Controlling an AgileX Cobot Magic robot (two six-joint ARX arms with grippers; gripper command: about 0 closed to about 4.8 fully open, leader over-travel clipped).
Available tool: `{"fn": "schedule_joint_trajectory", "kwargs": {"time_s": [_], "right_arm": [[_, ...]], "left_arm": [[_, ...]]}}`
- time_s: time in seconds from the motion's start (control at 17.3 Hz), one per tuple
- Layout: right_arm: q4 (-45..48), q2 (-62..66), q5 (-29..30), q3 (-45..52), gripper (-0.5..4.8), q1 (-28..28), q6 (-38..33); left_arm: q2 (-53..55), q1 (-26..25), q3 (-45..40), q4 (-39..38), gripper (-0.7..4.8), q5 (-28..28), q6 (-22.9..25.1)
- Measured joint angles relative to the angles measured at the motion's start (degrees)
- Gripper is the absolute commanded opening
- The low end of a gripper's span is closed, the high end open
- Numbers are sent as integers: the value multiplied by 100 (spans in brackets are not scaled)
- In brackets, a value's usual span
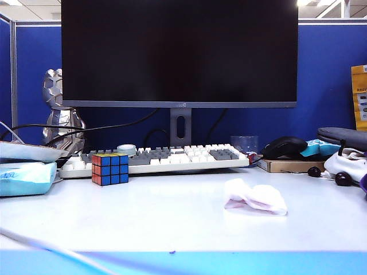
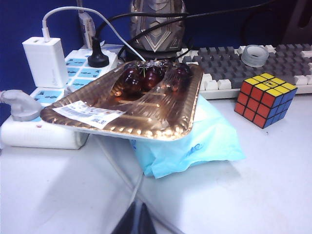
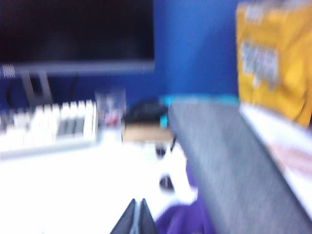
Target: Use the wet wipes on the table to wipe the cherry juice off the table, then put the wipes back on the table.
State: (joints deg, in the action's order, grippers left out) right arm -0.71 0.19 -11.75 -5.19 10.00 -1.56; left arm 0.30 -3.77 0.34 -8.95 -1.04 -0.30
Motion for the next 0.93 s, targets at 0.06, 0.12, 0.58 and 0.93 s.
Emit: {"fn": "schedule_joint_trajectory", "kwargs": {"time_s": [0.06, 0.12, 0.58, 0.93], "right_arm": [[0, 0, 0, 153, -1, 2, -13], [-22, 0, 0, 369, 0, 2, -24], [-935, -2, 962, 476, -1, 2, -7], [-935, -2, 966, 476, -1, -59, -7]], "left_arm": [[0, 0, 0, 0, -2, 0, 2], [0, 0, 0, 0, -2, 0, 2], [0, 0, 0, 0, -2, 0, 0], [0, 0, 0, -2, -2, 2, 2]]}}
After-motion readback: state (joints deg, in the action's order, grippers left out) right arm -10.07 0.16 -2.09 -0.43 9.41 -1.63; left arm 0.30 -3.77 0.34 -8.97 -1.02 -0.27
